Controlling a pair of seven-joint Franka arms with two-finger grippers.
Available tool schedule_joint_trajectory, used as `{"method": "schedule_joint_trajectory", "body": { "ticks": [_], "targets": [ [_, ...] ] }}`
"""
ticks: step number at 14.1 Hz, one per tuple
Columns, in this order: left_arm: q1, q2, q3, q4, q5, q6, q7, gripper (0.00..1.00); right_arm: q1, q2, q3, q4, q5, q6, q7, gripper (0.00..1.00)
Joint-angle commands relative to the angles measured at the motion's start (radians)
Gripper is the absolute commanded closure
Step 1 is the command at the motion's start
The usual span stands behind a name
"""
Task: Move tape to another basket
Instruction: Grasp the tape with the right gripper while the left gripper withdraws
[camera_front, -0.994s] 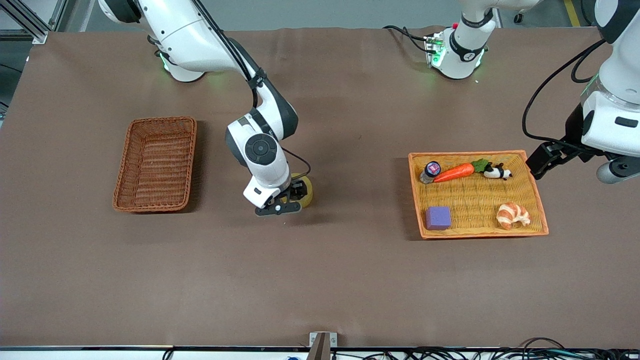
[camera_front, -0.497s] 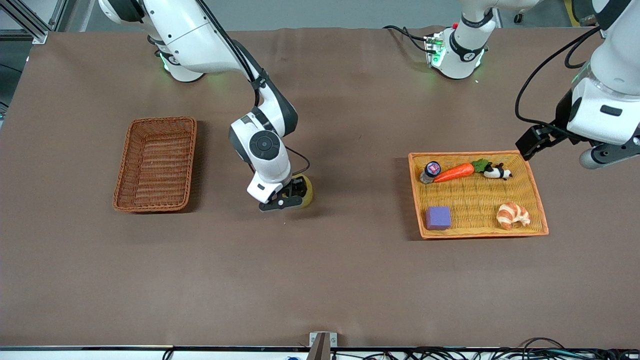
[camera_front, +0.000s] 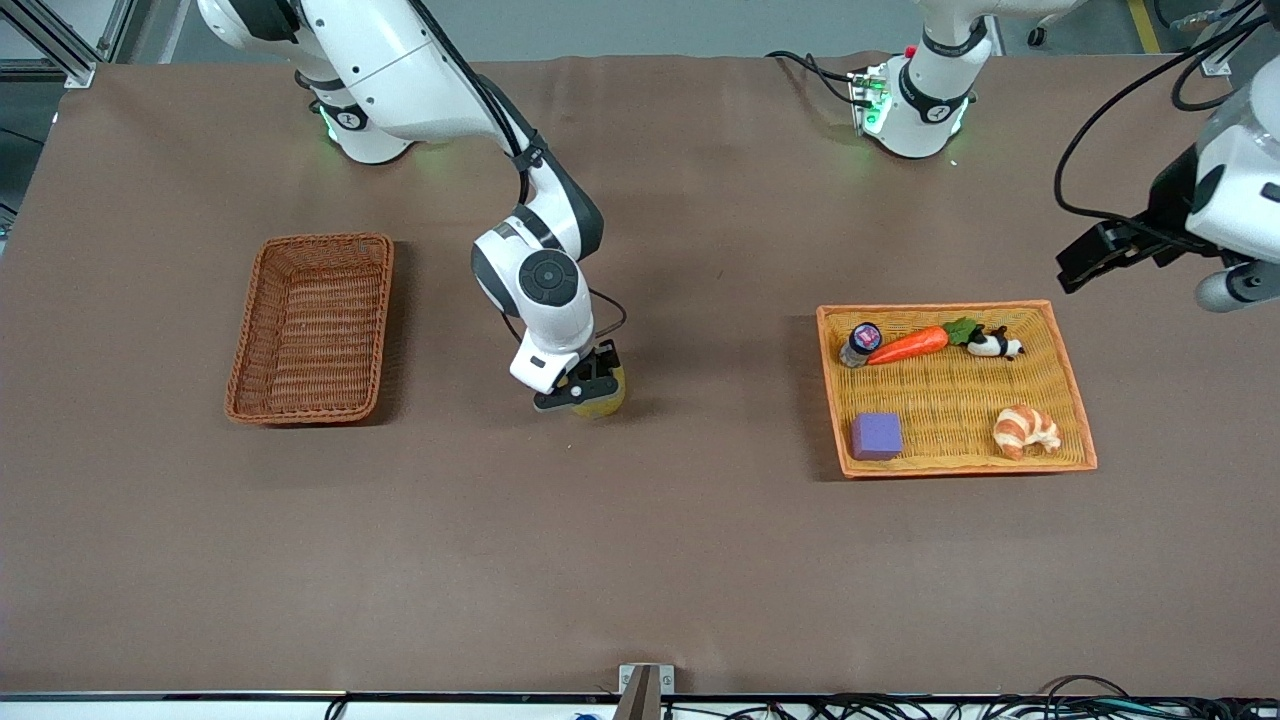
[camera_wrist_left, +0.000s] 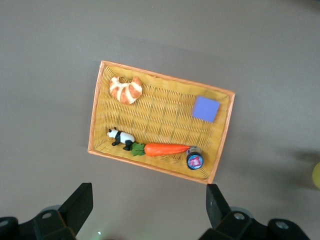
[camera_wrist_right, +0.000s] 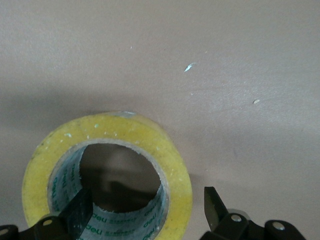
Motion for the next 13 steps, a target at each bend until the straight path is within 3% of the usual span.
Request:
{"method": "schedule_joint_trajectory", "body": {
  "ticks": [1, 2, 6, 8, 9, 13],
  "targets": [
    [0.051, -0.078, 0.001, -0.104, -0.022, 0.039, 0.092, 0.0, 0.009, -0.007, -0.006, -0.027, -0.023, 0.02, 0.008, 0.24],
    [0.056, -0.081, 0.001, -0.108, -0.023, 0.039, 0.116, 0.0, 0.006, -0.002, -0.006, -0.025, -0.027, 0.02, 0.01, 0.33],
    [0.094, -0.152, 0.005, -0.223, -0.054, 0.102, 0.179, 0.0, 0.006, 0.004, -0.007, -0.025, -0.029, 0.02, 0.011, 0.43],
    [0.091, -0.164, 0.012, -0.242, -0.054, 0.112, 0.181, 0.0, 0.002, 0.004, -0.006, -0.017, -0.027, 0.017, 0.017, 0.86],
    [0.091, -0.164, 0.012, -0.236, -0.053, 0.104, 0.181, 0.0, -0.004, 0.006, -0.006, -0.013, -0.026, 0.014, 0.048, 1.0],
    [0.096, -0.158, 0.012, -0.231, -0.065, 0.102, 0.21, 0.0, -0.022, -0.017, -0.003, 0.039, -0.006, -0.047, 0.126, 1.0]
  ]
}}
